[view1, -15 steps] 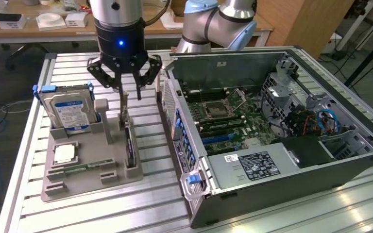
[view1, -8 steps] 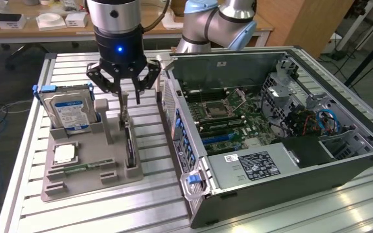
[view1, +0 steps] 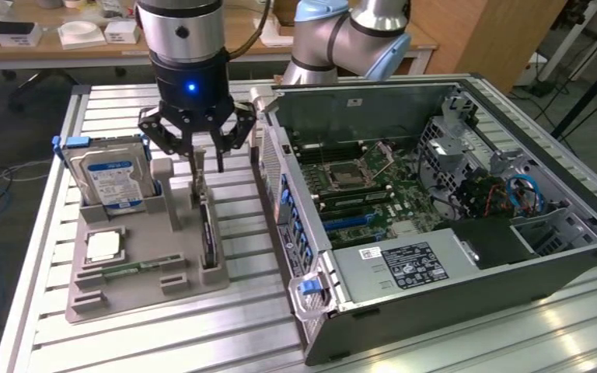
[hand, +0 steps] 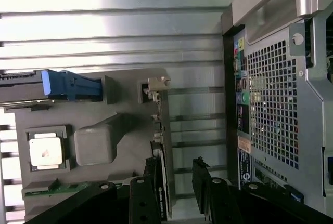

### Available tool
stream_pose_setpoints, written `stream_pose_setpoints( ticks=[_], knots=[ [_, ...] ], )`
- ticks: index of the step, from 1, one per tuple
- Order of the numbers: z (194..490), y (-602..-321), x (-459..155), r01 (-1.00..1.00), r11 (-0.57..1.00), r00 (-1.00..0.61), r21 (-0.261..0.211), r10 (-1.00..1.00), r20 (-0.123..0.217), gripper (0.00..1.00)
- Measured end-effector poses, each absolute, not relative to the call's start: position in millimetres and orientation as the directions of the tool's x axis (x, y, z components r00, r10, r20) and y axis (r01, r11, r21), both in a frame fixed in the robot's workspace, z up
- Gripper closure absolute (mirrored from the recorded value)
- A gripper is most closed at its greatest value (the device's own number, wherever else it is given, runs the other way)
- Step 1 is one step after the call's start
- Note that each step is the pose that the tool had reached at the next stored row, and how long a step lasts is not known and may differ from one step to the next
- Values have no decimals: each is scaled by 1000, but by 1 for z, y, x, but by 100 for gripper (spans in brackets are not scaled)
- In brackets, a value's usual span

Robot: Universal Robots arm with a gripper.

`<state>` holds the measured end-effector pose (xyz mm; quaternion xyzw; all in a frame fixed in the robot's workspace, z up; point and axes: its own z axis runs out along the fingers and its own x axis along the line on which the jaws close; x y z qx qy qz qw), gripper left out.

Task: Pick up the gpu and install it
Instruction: 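Pick up the gpu and move the gpu toward the slot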

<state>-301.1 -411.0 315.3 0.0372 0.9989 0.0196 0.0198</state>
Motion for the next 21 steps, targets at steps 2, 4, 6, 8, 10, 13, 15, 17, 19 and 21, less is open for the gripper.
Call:
stream_pose_setpoints(
  ticks=[2, 4, 6, 8, 10, 13, 15, 17, 19, 21],
  knots=[
    [312, -414, -302, 73, 996, -996, 40, 75, -38, 59],
    [308, -416, -303, 74, 996, -996, 41, 75, -39, 59],
    [305, -418, -304, 74, 996, -996, 41, 75, -39, 59],
    [301, -419, -305, 74, 996, -996, 41, 75, -39, 59],
    [300, -419, -305, 74, 996, -996, 40, 75, -39, 59],
    [300, -419, -304, 73, 997, -997, 37, 75, -35, 59],
    [298, -419, -302, 75, 997, -997, 35, 75, -10, 59],
    [294, -420, -302, 75, 997, -997, 35, 75, -10, 59],
    [291, -421, -302, 75, 997, -997, 35, 75, -10, 59],
    [287, -425, -302, 75, 997, -997, 35, 75, -10, 59]
  ],
)
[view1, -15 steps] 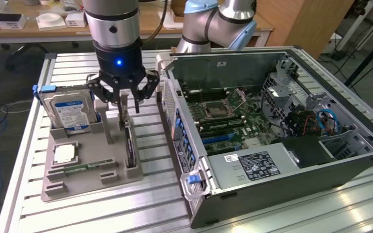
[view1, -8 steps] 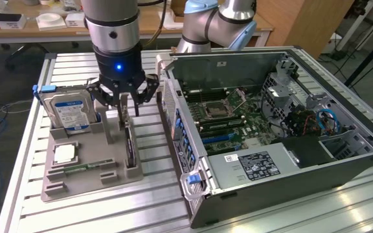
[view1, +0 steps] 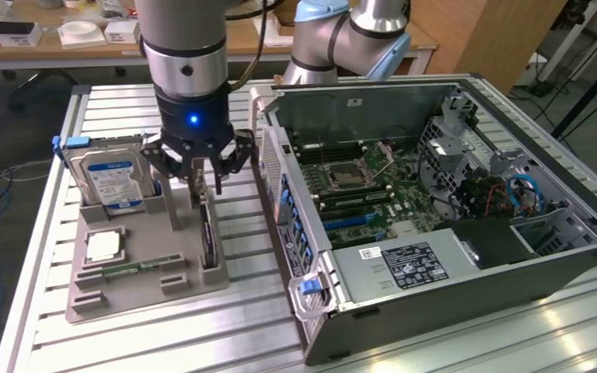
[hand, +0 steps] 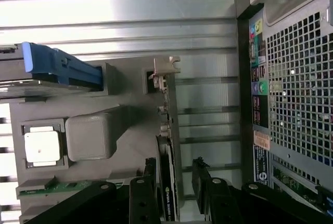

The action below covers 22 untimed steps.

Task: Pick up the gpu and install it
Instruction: 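Pick up the gpu and move the gpu toward the slot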

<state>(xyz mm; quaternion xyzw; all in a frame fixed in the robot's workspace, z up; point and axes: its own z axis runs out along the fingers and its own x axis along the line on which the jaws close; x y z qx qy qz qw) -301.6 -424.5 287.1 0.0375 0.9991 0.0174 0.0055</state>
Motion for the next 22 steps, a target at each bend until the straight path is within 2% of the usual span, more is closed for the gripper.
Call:
stream_pose_setpoints(
  ticks=[5, 22],
  knots=[
    [278, -440, -302, 75, 997, -997, 35, 75, -10, 59],
    [247, -443, -302, 69, 997, -998, 35, 70, -10, 59]
  ],
)
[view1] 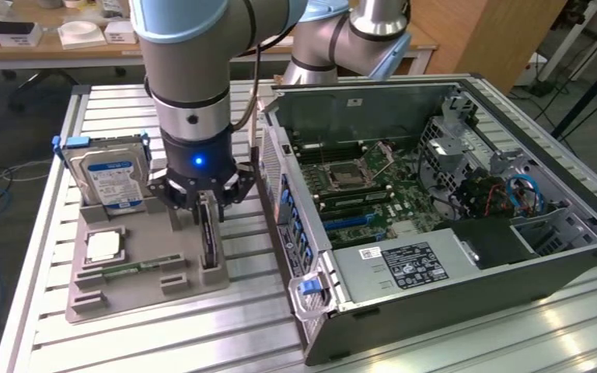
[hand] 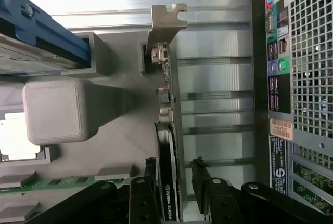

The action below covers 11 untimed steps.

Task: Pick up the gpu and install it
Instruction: 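Pick up the gpu and move the gpu toward the slot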

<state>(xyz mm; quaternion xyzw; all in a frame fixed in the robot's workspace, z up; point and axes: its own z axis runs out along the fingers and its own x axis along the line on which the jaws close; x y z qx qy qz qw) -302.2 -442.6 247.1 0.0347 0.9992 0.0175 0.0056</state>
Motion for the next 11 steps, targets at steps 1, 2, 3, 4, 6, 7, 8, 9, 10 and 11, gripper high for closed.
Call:
stream_pose_setpoints(
  ticks=[1, 2, 3, 4, 6, 7, 8, 9, 10, 11],
  knots=[
    [245, -443, -303, 69, 997, -998, 35, 69, -10, 59],
    [244, -443, -304, 68, 997, -998, 35, 69, -10, 59],
    [242, -443, -305, 68, 997, -998, 35, 69, -10, 59],
    [240, -443, -306, 68, 997, -998, 35, 69, -10, 59],
    [238, -443, -307, 68, 997, -998, 35, 68, -10, 59],
    [238, -443, -307, 68, 997, -998, 35, 68, -10, 59],
    [238, -443, -306, 68, 997, -998, 35, 68, -9, 59],
    [237, -443, -306, 68, 997, -998, 35, 69, -8, 59],
    [237, -443, -306, 68, 997, -998, 35, 69, -9, 59],
    [236, -443, -306, 68, 997, -998, 35, 69, -8, 59]
  ],
)
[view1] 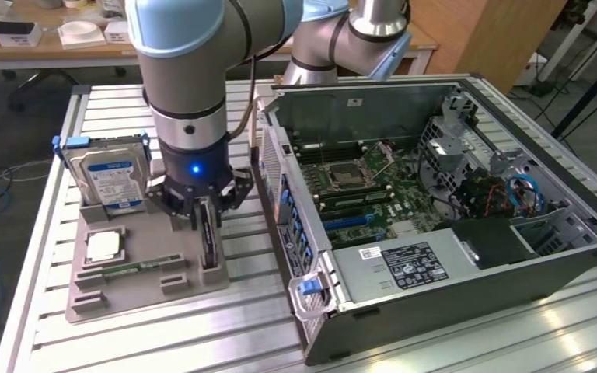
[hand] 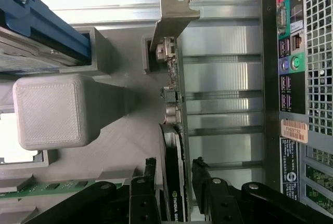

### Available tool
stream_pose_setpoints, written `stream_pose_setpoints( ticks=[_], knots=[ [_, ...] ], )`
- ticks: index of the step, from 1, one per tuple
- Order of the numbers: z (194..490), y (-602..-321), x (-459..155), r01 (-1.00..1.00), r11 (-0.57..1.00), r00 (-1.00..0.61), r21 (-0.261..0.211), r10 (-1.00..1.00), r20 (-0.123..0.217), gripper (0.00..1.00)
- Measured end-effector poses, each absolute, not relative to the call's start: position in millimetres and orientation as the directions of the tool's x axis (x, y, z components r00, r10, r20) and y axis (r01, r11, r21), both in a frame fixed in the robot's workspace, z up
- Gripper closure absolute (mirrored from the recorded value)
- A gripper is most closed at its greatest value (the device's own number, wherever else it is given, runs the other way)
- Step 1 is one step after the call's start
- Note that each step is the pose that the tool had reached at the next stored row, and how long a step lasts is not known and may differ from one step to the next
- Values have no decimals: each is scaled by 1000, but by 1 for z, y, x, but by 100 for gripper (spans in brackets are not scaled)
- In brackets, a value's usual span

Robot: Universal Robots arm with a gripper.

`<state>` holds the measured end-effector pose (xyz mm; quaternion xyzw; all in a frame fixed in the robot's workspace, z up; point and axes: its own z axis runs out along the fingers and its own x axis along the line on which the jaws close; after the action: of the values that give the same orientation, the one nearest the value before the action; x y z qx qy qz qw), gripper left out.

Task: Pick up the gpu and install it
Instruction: 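Pick up the gpu and move the gpu toward the slot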

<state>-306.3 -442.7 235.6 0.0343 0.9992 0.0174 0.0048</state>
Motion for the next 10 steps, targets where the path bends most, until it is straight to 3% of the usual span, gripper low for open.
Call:
stream_pose_setpoints(
  ticks=[10],
  knots=[
    [231, -440, -316, 68, 997, -998, 34, 69, -9, 59]
  ],
)
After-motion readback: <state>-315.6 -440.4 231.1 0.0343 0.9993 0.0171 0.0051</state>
